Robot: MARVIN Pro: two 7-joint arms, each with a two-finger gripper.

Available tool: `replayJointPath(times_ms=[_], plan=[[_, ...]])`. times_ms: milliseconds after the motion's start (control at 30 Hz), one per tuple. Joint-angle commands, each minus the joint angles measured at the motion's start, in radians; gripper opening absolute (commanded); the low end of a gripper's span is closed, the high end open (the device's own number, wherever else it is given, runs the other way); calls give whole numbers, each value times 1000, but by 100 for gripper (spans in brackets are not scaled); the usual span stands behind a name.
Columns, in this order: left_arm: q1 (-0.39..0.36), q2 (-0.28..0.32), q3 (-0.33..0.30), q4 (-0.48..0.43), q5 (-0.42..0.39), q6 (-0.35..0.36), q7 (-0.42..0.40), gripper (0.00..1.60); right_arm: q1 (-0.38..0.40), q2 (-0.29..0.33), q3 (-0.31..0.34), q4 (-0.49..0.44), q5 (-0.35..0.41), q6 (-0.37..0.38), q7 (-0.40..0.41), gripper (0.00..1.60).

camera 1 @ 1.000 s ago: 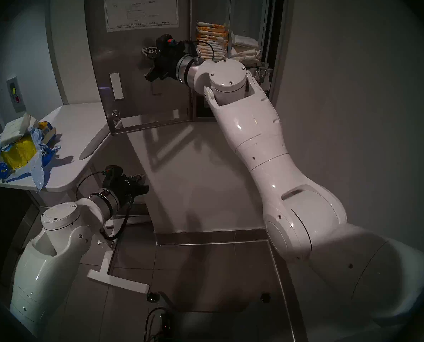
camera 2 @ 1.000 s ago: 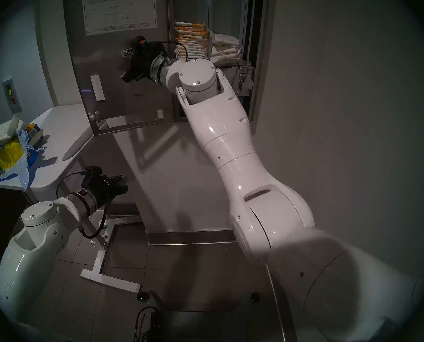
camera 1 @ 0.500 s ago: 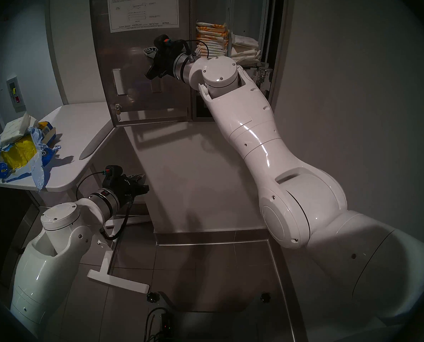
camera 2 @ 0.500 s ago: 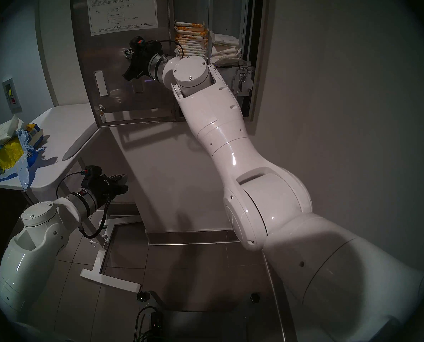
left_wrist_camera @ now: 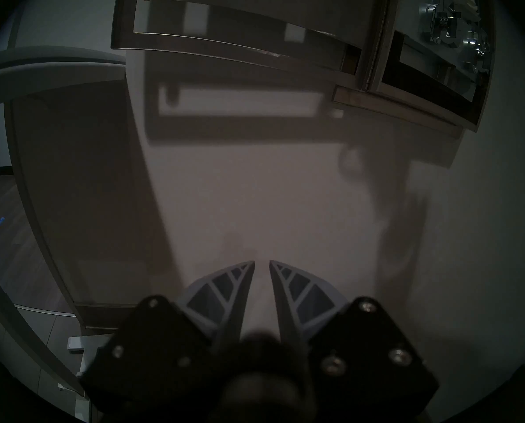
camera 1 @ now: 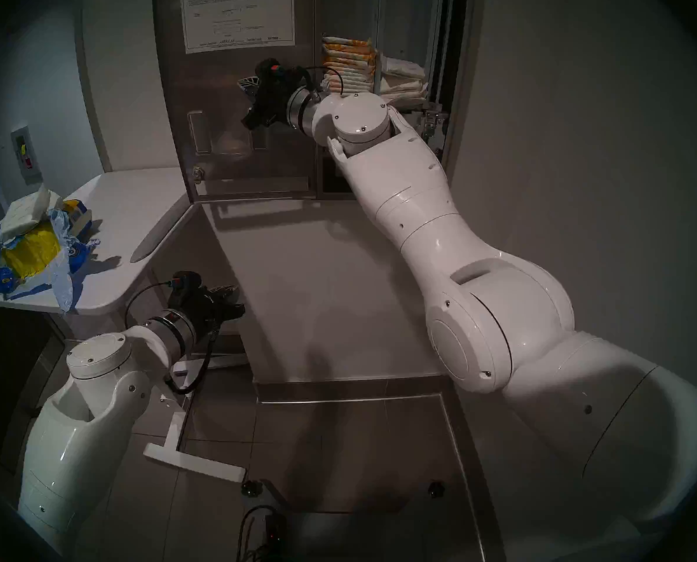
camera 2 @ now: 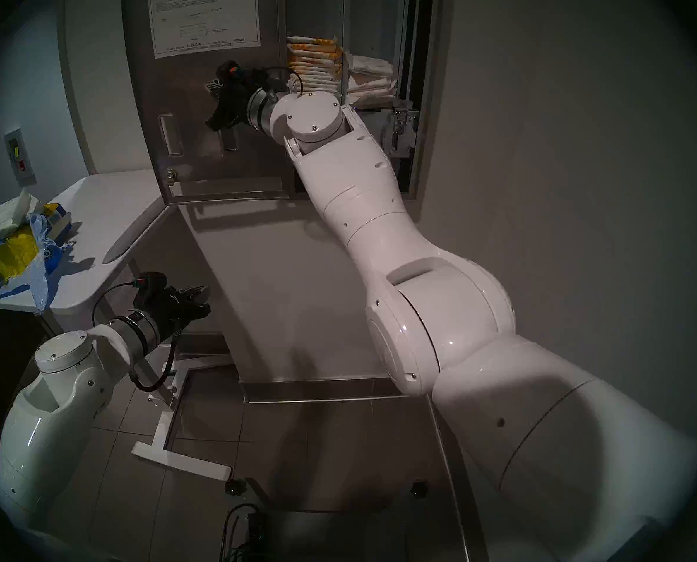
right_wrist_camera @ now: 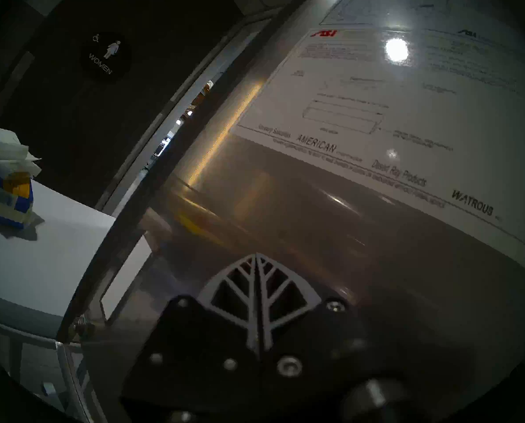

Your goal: Open the dispenser door, put the pads inside, close the door

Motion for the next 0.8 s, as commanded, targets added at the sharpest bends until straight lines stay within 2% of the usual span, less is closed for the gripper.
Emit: replayJointPath(times_ms=[0, 267, 333, 633, 767], plan=[[-18, -1, -17, -22, -1, -16, -3, 70, -33, 74, 47, -111, 32, -2, 38, 0], [-19, -3, -17, -22, 1, -14, -5, 70, -130, 140, 107, -223, 77, -4, 110, 0], [-19, -3, -17, -21, 2, -13, -5, 70, -122, 144, 116, -207, 82, -17, 111, 0], [-20, -5, -16, -20, 6, -11, -6, 70, -211, 235, 209, -342, 129, -26, 190, 0], [-20, -6, -16, -19, 7, -10, -7, 70, -239, 260, 237, -365, 141, -22, 209, 0]])
